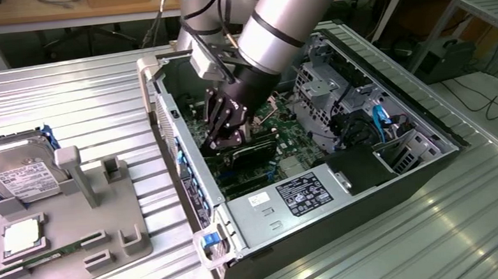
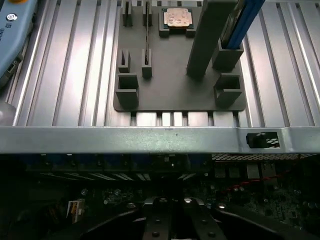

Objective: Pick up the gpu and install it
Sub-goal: 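Press down on the gpu until it lock into place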

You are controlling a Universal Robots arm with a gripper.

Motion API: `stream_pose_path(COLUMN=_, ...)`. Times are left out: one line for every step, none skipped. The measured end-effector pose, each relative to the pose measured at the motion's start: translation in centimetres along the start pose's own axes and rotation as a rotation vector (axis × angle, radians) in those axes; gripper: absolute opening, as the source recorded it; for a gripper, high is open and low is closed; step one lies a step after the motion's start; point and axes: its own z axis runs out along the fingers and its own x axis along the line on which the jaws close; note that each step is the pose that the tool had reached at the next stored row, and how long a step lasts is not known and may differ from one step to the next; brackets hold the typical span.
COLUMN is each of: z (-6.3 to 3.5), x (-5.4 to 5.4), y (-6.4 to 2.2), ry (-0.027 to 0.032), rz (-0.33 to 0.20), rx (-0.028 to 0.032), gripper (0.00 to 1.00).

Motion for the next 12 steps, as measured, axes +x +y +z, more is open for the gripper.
stream_pose_path(z=-0.05, x=-0.02, y=-0.43, ry=0.0019, rz=0.001, rx=-0.001, gripper=0.11)
stream_pose_path(z=-0.06, x=-0.04, y=-0.8, ry=0.0011, rz=0.0, rx=-0.0007, gripper=0.11)
stream_pose_path(z=-0.01, x=-0.1, y=-1.06, ry=0.0008, rz=0.0, rx=-0.0004, gripper=0.11)
stream_pose_path(z=-0.04, x=-0.15, y=-1.13, ry=0.0015, rz=0.001, rx=-0.0008, gripper=0.11)
stream_pose_path(z=-0.03, x=-0.2, y=-1.16, ry=0.0013, rz=0.001, rx=-0.0007, gripper=0.11)
stream_pose_path(z=-0.02, x=-0.21, y=-1.17, ry=0.001, rz=0.0, rx=-0.0006, gripper=0.11)
stream_pose_path(z=-0.01, x=-0.23, y=-1.16, ry=0.0009, rz=0.0, rx=-0.0006, gripper=0.11)
stream_pose_path(z=-0.02, x=-0.25, y=-1.15, ry=0.0016, rz=0.001, rx=-0.0007, gripper=0.11)
stream_pose_path(z=-0.02, x=-0.31, y=-1.15, ry=0.0029, rz=0.001, rx=-0.0005, gripper=0.11)
stream_pose_path(z=-0.01, x=-0.4, y=-1.15, ry=0.0041, rz=0.002, rx=0.0007, gripper=0.11)
stream_pose_path(z=0.0, x=-0.46, y=-1.15, ry=0.0048, rz=0.002, rx=0.0035, gripper=0.11)
stream_pose_path(z=0.05, x=-0.52, y=-1.16, ry=0.005, rz=0.001, rx=0.0077, gripper=0.11)
